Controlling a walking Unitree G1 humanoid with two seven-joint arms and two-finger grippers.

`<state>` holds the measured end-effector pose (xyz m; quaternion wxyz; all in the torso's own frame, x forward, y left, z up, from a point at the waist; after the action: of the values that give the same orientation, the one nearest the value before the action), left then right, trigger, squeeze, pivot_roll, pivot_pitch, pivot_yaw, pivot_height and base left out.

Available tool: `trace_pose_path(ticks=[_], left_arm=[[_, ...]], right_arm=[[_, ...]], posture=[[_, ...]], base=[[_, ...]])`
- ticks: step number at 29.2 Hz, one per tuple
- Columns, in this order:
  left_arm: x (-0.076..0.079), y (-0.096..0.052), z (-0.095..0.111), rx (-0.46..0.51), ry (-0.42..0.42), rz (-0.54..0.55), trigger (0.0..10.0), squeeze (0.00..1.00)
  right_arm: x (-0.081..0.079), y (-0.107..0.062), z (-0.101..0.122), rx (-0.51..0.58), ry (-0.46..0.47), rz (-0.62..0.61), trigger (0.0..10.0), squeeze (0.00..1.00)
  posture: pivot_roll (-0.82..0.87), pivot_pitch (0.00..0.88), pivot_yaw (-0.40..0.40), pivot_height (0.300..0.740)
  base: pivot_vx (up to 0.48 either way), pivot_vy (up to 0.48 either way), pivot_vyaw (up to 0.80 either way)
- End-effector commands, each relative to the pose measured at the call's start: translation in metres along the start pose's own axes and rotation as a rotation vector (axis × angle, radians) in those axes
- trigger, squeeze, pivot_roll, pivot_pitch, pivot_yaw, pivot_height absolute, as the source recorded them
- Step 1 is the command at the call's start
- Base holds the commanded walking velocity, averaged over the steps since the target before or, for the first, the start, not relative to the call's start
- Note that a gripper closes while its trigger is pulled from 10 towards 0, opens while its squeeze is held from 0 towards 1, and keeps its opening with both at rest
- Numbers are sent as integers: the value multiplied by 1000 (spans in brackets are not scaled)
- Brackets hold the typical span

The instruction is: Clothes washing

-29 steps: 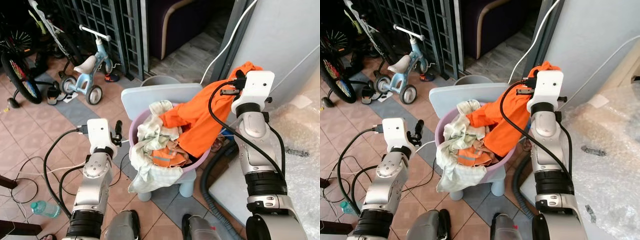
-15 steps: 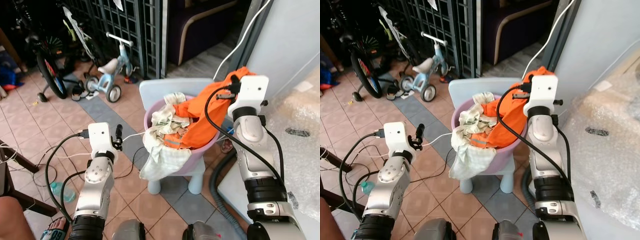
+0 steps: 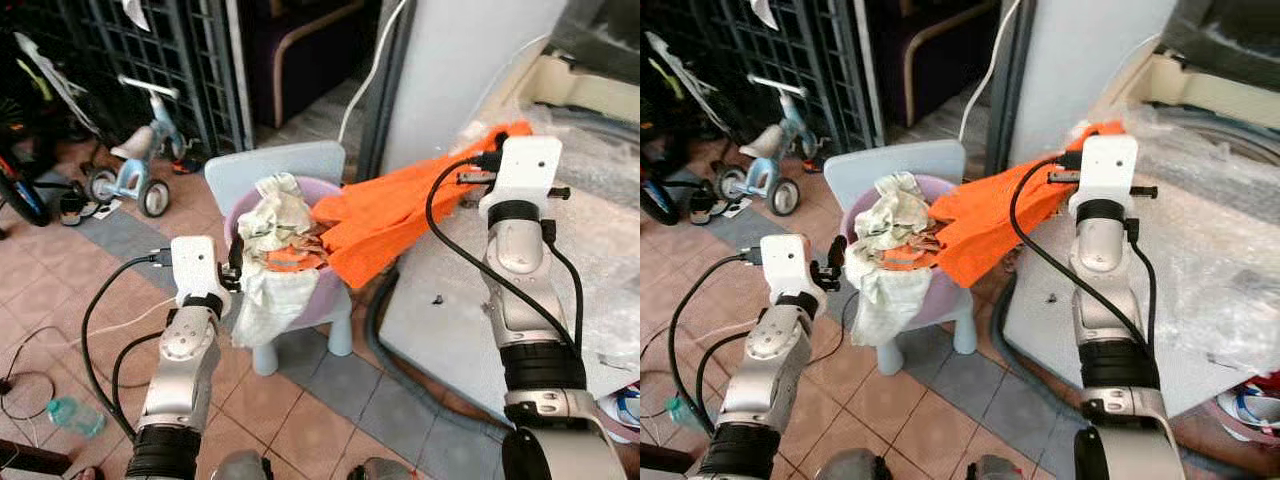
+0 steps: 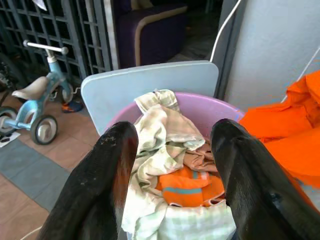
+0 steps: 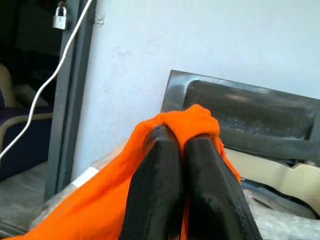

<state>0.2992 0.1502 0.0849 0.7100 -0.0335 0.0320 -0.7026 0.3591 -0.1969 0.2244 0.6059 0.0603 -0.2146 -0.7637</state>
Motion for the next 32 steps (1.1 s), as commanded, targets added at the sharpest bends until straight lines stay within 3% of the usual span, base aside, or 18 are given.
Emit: trace_pose_path(ticks=[1, 5, 8, 16, 19, 25, 32], left_arm=[[5, 1, 4, 17, -8, -19, 10000, 0], [7, 1, 3, 15, -10, -24, 10000, 0], [8, 1, 3, 16, -10, -25, 10000, 0], [8, 2, 2, 5, -11, -22, 10000, 0], [10, 3, 2, 5, -9, -26, 10000, 0], [10, 2, 4, 22, -17, -26, 10000, 0], [11, 0, 3, 24, -19, -21, 10000, 0]], right_arm=[[8, 6, 7, 37, -19, -27, 10000, 0], [14, 15, 12, 61, -48, -37, 10000, 0], [14, 21, 20, 90, -12, -29, 10000, 0], [2, 49, 58, 217, 12, 116, 10000, 0], [0, 69, 89, 304, -24, 187, 10000, 0], [-1, 94, 133, 398, -52, 244, 10000, 0], [-8, 100, 151, 450, -44, 296, 10000, 0]], posture=[[-32, 59, 27, 740], [-31, 58, 26, 740], [-28, 59, 25, 740], [-34, 60, 27, 740], [-37, 64, 26, 740], [-30, 61, 13, 740], [-21, 62, 7, 740]], base=[[349, 0, -800], [335, 0, -800], [329, 0, -800], [74, 0, -525], [0, 0, -435], [0, 0, -84], [226, 0, -685]])
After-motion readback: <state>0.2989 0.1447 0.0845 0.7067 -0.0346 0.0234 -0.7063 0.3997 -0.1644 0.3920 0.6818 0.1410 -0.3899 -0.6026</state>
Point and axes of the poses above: a point about 5 cm out from each wrist's last joint towards the gripper, its own y axis pointing out of the wrist towards the gripper, its own z axis along the axis of the wrist's last joint, x = y × z, the point moved 1 cm from there along y, pointing out of the wrist towards the gripper, and after that the axes turned 3 degrees about y, right-handed, at the moved point
